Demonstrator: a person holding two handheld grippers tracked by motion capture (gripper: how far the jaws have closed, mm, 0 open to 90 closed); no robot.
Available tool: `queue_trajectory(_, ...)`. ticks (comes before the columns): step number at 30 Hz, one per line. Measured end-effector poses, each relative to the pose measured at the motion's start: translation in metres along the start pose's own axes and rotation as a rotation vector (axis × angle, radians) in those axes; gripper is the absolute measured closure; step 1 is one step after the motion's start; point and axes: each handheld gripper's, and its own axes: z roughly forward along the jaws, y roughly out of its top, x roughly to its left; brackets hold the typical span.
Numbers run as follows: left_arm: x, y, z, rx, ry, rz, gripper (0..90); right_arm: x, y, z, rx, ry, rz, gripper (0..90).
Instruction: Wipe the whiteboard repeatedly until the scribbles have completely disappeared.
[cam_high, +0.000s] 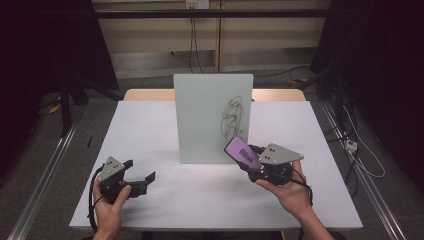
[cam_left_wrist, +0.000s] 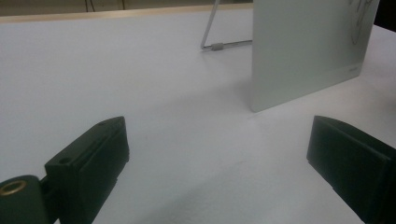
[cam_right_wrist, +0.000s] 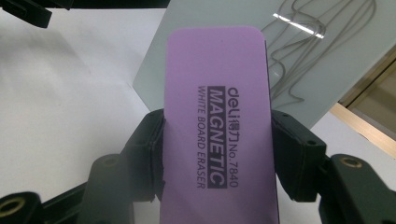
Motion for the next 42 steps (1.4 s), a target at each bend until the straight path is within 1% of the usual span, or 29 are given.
queue_trajectory(3, -0.001, 0.001, -0.001, -0.009, 0.003, 0.003, 5.5, -0.001, 0.0, 0.001, -0.002, 0.0, 0.001, 41.9)
queue_trajectory(6, 0.0, 0.001, -0.001, -0.005, 0.007, 0.005, 5.4, -0.002, 0.002, 0.002, -0.012, -0.002, 0.004, 41.9)
queue_trajectory(11, -0.001, 0.001, -0.001, -0.004, 0.008, 0.009, 5.4, -0.005, 0.004, 0.004, -0.02, -0.023, -0.012, 41.9)
queue_trajectory(13, -0.001, 0.001, -0.002, 0.002, 0.004, 0.01, 5.4, -0.008, 0.006, 0.005, -0.029, -0.028, -0.008, 41.8)
queue_trajectory(15, -0.001, 0.001, -0.001, -0.001, 0.009, 0.009, 5.4, -0.01, 0.009, 0.006, -0.034, -0.039, -0.017, 41.9)
queue_trajectory(17, -0.001, 0.001, 0.0, 0.003, 0.005, 0.006, 5.3, -0.012, 0.013, 0.008, -0.043, -0.046, -0.024, 41.9)
queue_trajectory(20, -0.001, 0.001, 0.0, 0.001, 0.005, 0.004, 5.4, -0.015, 0.018, 0.01, -0.059, -0.057, -0.026, 41.9)
queue_trajectory(25, 0.0, 0.001, -0.001, 0.002, 0.002, 0.011, 5.4, -0.019, 0.028, 0.014, -0.08, -0.083, -0.05, 41.9)
queue_trajectory(26, 0.0, 0.001, -0.001, -0.003, 0.003, 0.01, 5.4, -0.019, 0.03, 0.014, -0.077, -0.089, -0.059, 41.9)
queue_trajectory(27, -0.001, 0.001, -0.001, -0.01, 0.0, 0.006, 5.3, -0.019, 0.033, 0.014, -0.078, -0.089, -0.066, 41.9)
queue_trajectory(29, -0.001, 0.002, -0.002, -0.014, 0.003, 0.011, 5.4, -0.021, 0.037, 0.013, -0.087, -0.093, -0.073, 41.9)
queue_trajectory(34, 0.0, 0.002, -0.001, -0.006, 0.001, 0.008, 5.4, -0.028, 0.048, 0.012, -0.114, -0.119, -0.08, 41.9)
queue_trajectory(37, 0.0, 0.002, 0.0, -0.004, 0.002, 0.006, 5.4, -0.031, 0.052, 0.014, -0.12, -0.132, -0.09, 41.8)
queue_trajectory(39, 0.0, 0.002, 0.001, -0.006, -0.004, 0.004, 5.4, -0.034, 0.054, 0.015, -0.121, -0.137, -0.093, 41.8)
queue_trajectory(42, -0.001, 0.002, 0.001, -0.006, -0.007, 0.004, 5.4, -0.038, 0.059, 0.018, -0.112, -0.144, -0.098, 41.8)
